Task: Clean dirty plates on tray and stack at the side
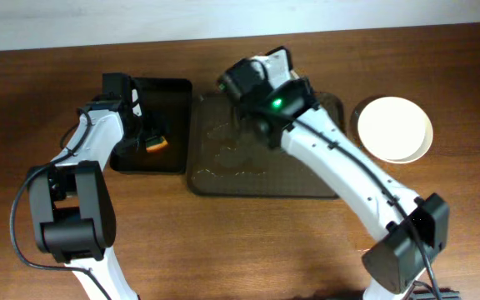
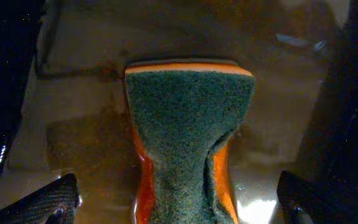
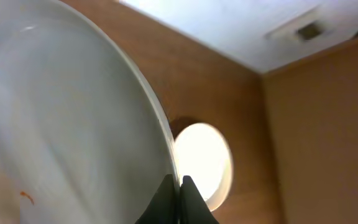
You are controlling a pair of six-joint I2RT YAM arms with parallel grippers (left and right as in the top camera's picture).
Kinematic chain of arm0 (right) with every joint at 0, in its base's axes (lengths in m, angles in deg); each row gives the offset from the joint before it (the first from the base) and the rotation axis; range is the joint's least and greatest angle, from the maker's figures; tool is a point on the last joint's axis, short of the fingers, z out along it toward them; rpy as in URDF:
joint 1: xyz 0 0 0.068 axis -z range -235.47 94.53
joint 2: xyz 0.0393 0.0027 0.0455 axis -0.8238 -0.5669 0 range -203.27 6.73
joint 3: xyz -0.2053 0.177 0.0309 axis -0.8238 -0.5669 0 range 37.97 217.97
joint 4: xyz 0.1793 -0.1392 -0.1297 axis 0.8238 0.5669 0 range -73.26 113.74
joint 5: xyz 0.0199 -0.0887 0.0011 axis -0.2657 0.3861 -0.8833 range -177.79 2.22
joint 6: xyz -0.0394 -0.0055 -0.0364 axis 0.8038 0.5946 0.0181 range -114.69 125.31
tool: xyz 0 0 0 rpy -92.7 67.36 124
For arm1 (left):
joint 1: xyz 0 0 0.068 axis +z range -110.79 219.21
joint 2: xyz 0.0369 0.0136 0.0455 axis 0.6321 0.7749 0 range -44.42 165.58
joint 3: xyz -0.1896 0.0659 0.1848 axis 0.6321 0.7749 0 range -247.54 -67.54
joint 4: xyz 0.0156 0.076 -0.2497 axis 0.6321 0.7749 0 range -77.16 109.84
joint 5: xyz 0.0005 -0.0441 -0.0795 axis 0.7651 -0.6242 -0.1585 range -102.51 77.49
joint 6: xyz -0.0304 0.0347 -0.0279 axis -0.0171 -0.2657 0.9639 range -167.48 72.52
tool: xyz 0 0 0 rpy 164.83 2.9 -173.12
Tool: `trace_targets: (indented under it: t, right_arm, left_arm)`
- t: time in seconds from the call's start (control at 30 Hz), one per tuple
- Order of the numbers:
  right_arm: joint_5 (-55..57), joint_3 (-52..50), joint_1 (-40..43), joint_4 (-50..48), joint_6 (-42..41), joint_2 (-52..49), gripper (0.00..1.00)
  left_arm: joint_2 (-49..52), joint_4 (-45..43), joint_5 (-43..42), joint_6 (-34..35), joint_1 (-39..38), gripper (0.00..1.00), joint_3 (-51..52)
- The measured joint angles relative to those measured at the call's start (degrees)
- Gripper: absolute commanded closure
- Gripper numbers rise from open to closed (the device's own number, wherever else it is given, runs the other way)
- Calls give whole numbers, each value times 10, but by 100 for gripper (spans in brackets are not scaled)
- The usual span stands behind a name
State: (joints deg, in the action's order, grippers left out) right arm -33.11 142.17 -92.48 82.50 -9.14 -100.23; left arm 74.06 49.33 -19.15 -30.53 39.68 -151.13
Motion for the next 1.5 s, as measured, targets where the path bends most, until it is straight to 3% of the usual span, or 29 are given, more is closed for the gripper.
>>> trace_targets:
  t: [0.17,0.27,0.53,0.7,1.0,1.1,1.13,1.17,1.3,1.47,1.5]
  right_arm:
    - [44,0,-36,-20,-12,0,96]
    - [-5,0,-17,-21,-41,0,96]
    - [-464,-33,224,-52,-76,-24,96]
    - [-669,-169,262,-193,-68,-67,96]
    - [-742,-380,262,-512,-62,-69,96]
    - [-751,-411,262,-562,-68,-62,96]
    - [-751,-413,262,-565,-73,-61,96]
    - [-752,-414,262,-566,-77,-61,96]
    - [-749,-414,260,-566,-81,-61,96]
    - [-708,-414,229,-574,-83,-57,96]
    - [-702,-414,225,-573,-83,-57,96]
  left_arm:
    - [0,0,0,0,0,0,0]
    - [0,0,0,0,0,0,0]
    - [0,0,0,0,0,0,0]
    - [0,0,0,0,0,0,0]
    - [0,-16,-5,0,0,0,0]
    - [0,13,-72,0,0,0,0]
    - [0,26,-107,0,0,7,-1]
    - [0,34,-127,0,0,21,-1]
    - [-3,65,-183,-31,0,21,-2]
    - [-100,97,-97,-50,0,66,-14]
    - [-120,100,-88,-52,0,62,-18]
